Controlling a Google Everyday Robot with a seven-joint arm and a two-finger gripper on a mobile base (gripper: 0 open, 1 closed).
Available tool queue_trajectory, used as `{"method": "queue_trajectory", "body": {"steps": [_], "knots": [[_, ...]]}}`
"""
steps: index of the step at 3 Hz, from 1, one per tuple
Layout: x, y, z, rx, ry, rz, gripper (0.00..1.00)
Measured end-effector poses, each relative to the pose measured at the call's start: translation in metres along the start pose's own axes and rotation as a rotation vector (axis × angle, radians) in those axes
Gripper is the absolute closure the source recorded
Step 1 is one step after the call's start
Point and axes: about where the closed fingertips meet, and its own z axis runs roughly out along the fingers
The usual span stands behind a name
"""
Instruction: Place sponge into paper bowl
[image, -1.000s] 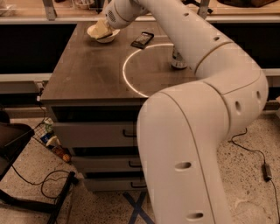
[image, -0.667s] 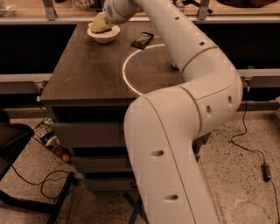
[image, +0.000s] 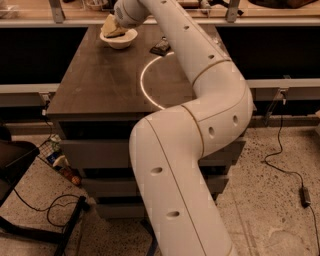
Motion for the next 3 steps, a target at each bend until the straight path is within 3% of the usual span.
{"method": "queue_trajectory", "body": {"steps": [2,3], "knots": [[0.007,-0.011,0.024,0.027,-0.004,0.068,1.0],[0.003,-0.01,0.027,0.043,-0.01,0.068,1.0]]}}
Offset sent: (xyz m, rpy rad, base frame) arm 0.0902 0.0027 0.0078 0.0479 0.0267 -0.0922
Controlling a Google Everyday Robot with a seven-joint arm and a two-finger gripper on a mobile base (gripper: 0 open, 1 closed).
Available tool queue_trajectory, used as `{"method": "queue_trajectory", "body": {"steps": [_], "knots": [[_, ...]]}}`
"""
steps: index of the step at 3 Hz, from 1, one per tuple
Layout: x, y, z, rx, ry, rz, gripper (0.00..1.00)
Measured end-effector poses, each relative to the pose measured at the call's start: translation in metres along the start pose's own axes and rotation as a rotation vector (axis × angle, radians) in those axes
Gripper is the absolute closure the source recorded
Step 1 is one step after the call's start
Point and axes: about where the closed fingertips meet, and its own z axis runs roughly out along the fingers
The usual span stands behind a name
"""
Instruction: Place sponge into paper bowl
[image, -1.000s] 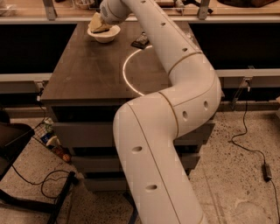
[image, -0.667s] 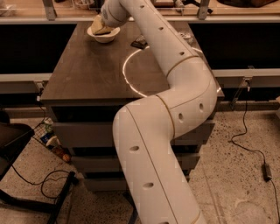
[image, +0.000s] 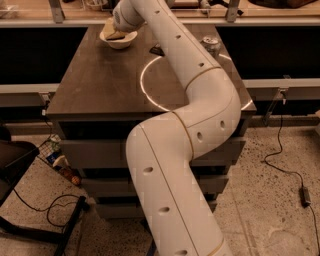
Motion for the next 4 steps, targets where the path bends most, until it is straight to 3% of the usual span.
{"method": "queue_trajectory", "body": {"steps": [3,4], "knots": [[0.007,-0.014,0.004,0.056,0.02,0.035,1.0],[0.009,-0.013,0.007,0.054,0.025,0.035,0.84]]}}
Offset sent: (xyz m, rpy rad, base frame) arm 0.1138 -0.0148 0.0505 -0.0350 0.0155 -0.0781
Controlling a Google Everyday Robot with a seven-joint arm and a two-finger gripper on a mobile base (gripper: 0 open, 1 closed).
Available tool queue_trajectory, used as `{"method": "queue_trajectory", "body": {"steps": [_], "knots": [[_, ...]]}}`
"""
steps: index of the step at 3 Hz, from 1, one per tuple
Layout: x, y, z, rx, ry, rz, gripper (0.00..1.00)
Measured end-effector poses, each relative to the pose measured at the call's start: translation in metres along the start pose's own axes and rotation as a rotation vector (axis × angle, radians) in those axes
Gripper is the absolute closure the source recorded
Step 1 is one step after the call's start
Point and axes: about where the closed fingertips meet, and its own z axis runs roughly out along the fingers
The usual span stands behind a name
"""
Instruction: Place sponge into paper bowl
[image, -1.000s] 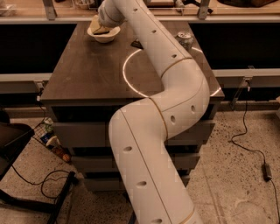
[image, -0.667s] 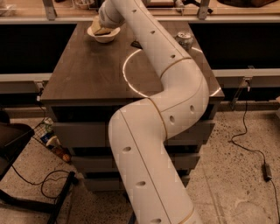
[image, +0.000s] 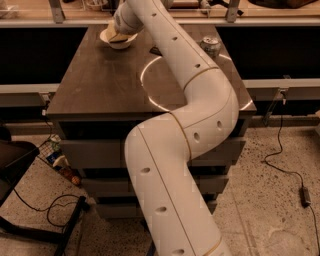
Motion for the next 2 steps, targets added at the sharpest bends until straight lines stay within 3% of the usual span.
{"method": "queue_trajectory", "body": {"steps": [1,2], "knots": [[0.0023,0.0012,0.0037,-0.002,0.005,0.0,0.6],[0.0053,0.0028,0.0085,-0.005,0.012,0.0,0.29]]}}
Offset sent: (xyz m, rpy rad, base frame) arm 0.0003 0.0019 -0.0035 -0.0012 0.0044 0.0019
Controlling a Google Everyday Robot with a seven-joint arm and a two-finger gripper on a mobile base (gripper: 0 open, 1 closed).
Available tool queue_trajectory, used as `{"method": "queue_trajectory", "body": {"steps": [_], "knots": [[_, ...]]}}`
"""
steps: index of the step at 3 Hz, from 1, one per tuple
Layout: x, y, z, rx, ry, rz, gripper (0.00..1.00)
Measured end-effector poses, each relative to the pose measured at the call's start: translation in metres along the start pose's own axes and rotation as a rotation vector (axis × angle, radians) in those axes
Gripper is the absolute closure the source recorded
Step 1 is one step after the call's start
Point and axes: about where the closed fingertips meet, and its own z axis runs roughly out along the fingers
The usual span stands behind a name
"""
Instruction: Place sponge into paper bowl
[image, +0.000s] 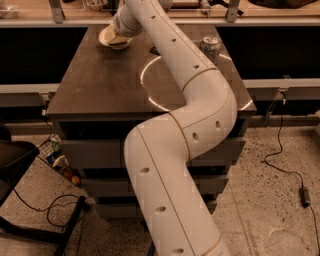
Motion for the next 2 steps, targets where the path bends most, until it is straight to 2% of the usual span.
{"method": "queue_trajectory", "body": {"steps": [1,2], "knots": [[0.002,0.0011,0.0033,-0.002,0.005,0.0,0.06],[0.0037,0.002,0.006,-0.004,0.008,0.0,0.0]]}}
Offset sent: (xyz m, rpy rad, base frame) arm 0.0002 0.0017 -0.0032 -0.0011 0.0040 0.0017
